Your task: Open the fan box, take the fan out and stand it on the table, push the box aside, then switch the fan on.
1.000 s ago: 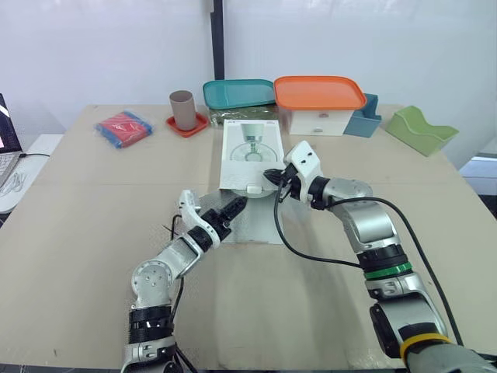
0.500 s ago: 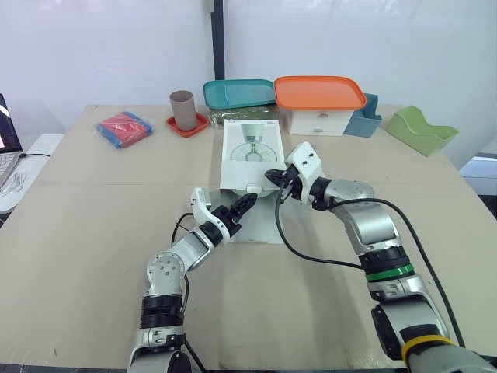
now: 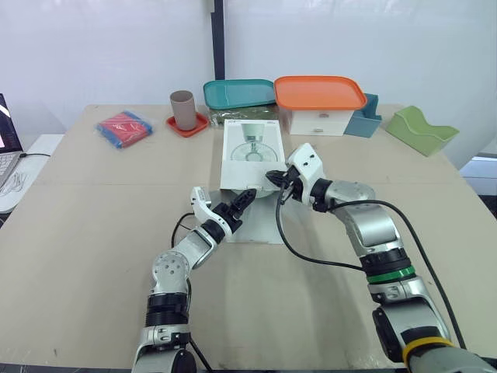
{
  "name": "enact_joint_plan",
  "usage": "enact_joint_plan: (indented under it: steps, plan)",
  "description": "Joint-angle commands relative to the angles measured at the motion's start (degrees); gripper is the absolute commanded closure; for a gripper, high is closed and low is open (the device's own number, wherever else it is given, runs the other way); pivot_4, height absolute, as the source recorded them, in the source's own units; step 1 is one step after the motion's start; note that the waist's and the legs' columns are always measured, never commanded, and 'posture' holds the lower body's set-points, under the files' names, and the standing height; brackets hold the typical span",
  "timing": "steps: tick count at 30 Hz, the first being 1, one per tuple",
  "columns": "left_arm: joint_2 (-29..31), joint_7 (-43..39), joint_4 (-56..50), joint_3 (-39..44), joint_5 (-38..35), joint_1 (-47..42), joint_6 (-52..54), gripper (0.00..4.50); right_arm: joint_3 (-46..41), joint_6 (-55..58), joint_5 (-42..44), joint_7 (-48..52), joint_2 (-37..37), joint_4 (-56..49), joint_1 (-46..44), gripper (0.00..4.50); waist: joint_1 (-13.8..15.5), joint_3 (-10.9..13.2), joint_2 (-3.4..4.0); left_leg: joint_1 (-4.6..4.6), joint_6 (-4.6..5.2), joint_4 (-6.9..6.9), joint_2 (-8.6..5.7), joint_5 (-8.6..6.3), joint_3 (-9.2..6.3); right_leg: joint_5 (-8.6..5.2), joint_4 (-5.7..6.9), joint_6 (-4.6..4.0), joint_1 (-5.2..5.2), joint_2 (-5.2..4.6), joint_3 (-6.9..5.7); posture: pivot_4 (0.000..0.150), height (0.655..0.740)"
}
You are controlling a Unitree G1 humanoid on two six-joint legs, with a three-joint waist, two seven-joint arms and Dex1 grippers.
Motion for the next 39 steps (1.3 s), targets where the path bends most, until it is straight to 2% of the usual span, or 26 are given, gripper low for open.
enact_joint_plan:
  steps: [1, 15, 17, 18, 23, 25, 39]
  plan:
    - [-1.06, -1.18, 0.45, 0.03, 0.14, -1.48, -1.46, 0.71, -0.20, 0.22, -0.07, -0.06, -0.56, -1.16, -0.08, 4.50, 0.00, 0.00, 0.00, 0.00, 0.00, 0.00, 0.00, 0.00, 0.00, 0.00, 0.00, 0.00, 0.00, 0.00, 0.00, 0.150, 0.7400]
    - [-1.09, -3.77, 4.75, -0.16, 2.21, -3.34, -2.64, 0.71, -0.36, 0.48, -0.18, -0.45, -0.87, -1.42, 0.14, 4.50, 0.01, 0.00, 0.00, 0.00, -0.01, 0.00, -0.01, 0.01, -0.01, 0.00, 0.00, 0.01, 0.01, 0.00, 0.00, 0.150, 0.7400]
    - [-1.03, -4.06, 5.30, 0.00, 2.55, -3.59, -2.95, 1.22, -0.43, 0.65, -0.17, -0.70, -0.83, -1.77, 0.43, 4.50, 0.01, 0.00, 0.00, 0.00, -0.01, 0.00, -0.01, 0.01, -0.01, 0.00, 0.00, 0.01, 0.01, 0.00, 0.00, 0.150, 0.7400]
    - [-0.96, -4.27, 5.50, 0.01, 2.73, -3.68, -3.05, 1.31, -0.46, 0.69, -0.19, -0.81, -0.82, -1.87, 0.52, 4.50, 0.01, 0.00, 0.00, 0.00, -0.01, 0.00, -0.01, 0.01, -0.01, 0.00, 0.00, 0.01, 0.01, 0.00, 0.00, 0.150, 0.7400]
    - [-0.70, -5.18, 5.52, -0.16, 3.10, -3.55, -3.04, 3.18, -0.45, 0.89, -0.09, -1.19, -0.84, -2.23, 0.68, 4.50, 0.01, 0.00, 0.00, 0.00, -0.02, 0.00, -0.01, 0.01, -0.01, 0.00, 0.00, 0.02, 0.02, 0.00, 0.00, 0.150, 0.7400]
    - [-0.46, -5.66, 5.18, -0.29, 3.07, -3.13, -2.77, 3.59, -0.49, 0.88, -0.06, -1.27, -0.90, -2.25, 0.72, 4.50, -0.01, 0.00, 0.00, 0.00, -0.03, 0.00, -0.01, 0.02, -0.01, 0.00, 0.00, 0.02, 0.02, 0.00, 0.00, 0.150, 0.7400]
    - [2.49, -6.54, -1.86, 0.13, -0.74, 2.10, 4.02, 3.59, -0.30, 0.77, -0.11, -1.19, -0.89, -2.11, 0.63, 4.50, -0.11, 0.00, 0.00, 0.00, -0.02, -0.03, 0.01, 0.01, -0.01, 0.00, -0.01, 0.02, -0.01, 0.01, 0.00, 0.150, 0.7400]
